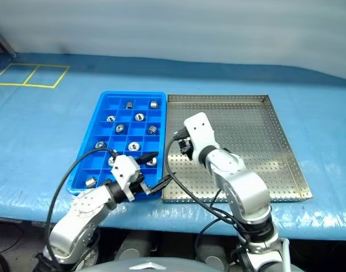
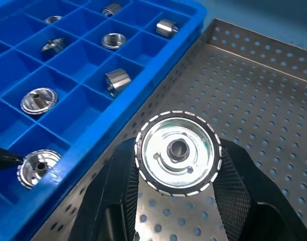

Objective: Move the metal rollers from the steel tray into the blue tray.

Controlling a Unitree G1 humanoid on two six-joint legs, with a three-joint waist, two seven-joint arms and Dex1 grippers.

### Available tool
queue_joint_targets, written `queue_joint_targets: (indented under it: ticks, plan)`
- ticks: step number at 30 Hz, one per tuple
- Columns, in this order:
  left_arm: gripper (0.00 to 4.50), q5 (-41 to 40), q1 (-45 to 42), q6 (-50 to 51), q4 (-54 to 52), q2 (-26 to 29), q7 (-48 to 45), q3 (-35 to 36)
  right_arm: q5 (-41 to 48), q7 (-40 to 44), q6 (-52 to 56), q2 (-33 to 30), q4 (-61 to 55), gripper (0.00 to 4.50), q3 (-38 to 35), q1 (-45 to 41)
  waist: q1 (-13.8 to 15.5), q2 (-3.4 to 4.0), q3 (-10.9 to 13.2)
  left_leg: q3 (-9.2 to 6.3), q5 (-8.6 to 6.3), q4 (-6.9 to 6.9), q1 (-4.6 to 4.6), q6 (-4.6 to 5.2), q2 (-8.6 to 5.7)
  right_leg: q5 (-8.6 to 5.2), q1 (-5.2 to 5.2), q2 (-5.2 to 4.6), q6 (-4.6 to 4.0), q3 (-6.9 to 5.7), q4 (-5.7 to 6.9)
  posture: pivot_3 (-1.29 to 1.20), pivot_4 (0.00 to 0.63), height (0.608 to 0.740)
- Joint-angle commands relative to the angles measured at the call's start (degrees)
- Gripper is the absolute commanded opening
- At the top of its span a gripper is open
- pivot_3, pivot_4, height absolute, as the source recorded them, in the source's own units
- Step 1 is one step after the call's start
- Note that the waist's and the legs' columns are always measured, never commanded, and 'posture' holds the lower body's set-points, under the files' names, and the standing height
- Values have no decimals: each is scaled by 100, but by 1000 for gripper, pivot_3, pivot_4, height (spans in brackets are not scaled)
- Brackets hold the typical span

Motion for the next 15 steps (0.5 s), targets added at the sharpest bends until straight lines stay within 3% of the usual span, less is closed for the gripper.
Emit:
queue_joint_targets:
  ticks: [1, 11, 15]
  plan:
    - [4500, 117, 246, -294, -426, 15, 184, 274, 80, 193, -375, 100, 156, 1714, 222, -291, 105, 0, 0, -2, 0, 0, -1, 0, 0, 0, 0, 0, 0, -2, 0, 431, 150, 740]
    - [4500, -288, 1617, -462, -1031, 363, -36, 1271, 205, 559, -809, 463, 713, 1714, 1024, -133, 622, -2, 5, -1, -2, -1, -11, -2, 22, -3, -6, -14, -2, -16, -9, 544, 150, 740]
    - [4500, -382, 1748, -425, -1130, 415, -51, 1473, 266, 579, -719, 455, 617, 1714, 1179, 151, 874, -2, 5, 1, -6, -2, -16, -8, 27, -5, -41, -18, -5, -25, -17, 547, 150, 740]
